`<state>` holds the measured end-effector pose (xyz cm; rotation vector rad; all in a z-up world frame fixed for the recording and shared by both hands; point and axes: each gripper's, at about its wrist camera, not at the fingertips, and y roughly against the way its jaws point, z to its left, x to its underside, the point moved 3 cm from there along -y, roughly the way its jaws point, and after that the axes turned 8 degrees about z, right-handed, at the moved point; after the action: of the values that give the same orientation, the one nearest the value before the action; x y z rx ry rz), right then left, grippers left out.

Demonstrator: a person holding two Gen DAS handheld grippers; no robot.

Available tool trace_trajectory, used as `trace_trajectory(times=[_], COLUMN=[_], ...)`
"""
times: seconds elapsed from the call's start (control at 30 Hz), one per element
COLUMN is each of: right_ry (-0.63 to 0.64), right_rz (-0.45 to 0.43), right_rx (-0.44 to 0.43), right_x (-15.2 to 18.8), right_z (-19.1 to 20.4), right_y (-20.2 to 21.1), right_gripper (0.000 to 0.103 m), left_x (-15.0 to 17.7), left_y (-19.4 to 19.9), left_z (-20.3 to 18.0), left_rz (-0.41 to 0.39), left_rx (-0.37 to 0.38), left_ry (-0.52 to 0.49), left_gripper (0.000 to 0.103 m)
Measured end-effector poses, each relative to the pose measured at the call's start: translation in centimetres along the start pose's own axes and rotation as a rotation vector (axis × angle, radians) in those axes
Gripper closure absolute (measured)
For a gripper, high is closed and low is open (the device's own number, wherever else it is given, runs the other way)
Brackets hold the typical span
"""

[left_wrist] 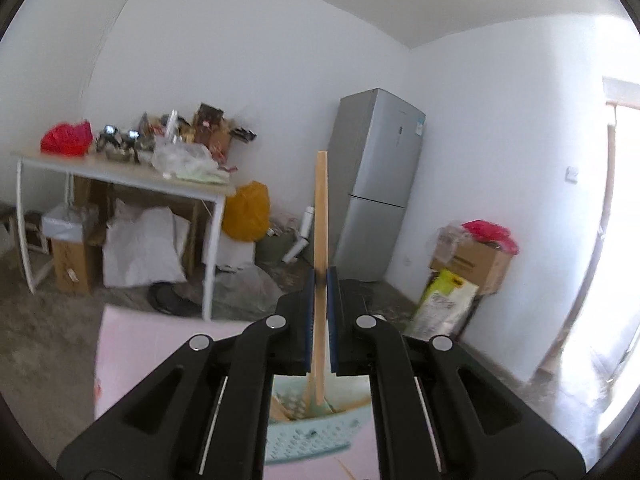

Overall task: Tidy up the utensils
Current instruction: 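Raise the left gripper's chopstick over the green holder and open the left gripper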

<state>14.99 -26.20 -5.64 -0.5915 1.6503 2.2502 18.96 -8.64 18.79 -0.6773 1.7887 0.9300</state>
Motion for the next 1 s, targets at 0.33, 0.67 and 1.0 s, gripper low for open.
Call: trace_trajectory(times=[0.33,0.67,1.0], right_ry=[-0.018,-0.020,-0.020], right_rz=[0.002,-0.012,-0.071], right_rx=[-0.023,-0.015,-0.006], right_x=[0.0,0.3,-0.3], right_z=[-0.9,-0.8,-0.4], right_y=[-0.4,0.3,2.9], right_gripper=[0.096,0.096,0.096], left_x=[2.1,5.4,6.0], left_y=[-5.4,-7.6,-2.9], left_z=[-0.5,-0.1,1.1], left_rz=[0.035,0.060,0.012], left_rx=[-0.115,-0.064,-0.047], left_ry=[-0.074,-0.078,-0.005], left_gripper=[0.099,0.098,0.083])
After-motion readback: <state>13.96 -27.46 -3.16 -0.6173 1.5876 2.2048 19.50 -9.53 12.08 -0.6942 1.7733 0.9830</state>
